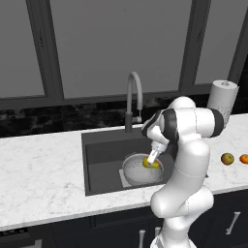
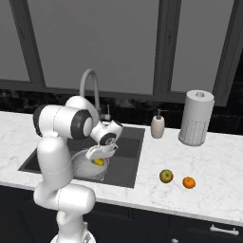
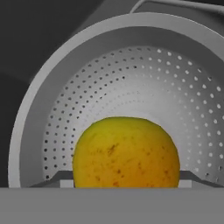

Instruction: Put the colander in the sink, put the pear, tangerine, apple in the colander, and turn on the sink faucet and pour water over the colander.

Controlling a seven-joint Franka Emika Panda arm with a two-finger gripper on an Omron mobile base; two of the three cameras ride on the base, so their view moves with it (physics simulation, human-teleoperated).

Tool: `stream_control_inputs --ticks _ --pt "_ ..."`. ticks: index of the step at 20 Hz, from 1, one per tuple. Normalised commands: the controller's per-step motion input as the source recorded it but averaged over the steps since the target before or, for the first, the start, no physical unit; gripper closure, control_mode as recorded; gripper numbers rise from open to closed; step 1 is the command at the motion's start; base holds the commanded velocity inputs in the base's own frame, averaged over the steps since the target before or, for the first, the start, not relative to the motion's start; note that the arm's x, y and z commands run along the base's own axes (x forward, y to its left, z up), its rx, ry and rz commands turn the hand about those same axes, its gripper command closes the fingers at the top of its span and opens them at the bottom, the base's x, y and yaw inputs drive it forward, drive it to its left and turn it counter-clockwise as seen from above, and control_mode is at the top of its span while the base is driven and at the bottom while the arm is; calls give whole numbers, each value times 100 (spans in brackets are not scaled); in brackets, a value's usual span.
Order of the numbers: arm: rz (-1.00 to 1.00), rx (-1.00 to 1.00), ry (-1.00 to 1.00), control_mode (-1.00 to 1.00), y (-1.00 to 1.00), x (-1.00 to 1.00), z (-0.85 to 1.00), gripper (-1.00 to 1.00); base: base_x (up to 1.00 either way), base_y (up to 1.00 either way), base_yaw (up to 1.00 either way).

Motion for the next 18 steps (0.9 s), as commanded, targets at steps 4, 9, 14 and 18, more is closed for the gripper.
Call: stream_control_inputs --ticks 4,9,14,18 --pt "0 0 0 -100 15 0 -22 100 0 0 0" --pt "0 0 0 -100 8 7 -23 100 0 0 0" --pt "0 0 0 -100 7 -3 -16 100 0 0 0" --pt "0 0 0 -100 6 -27 -1 -100 0 0 0"
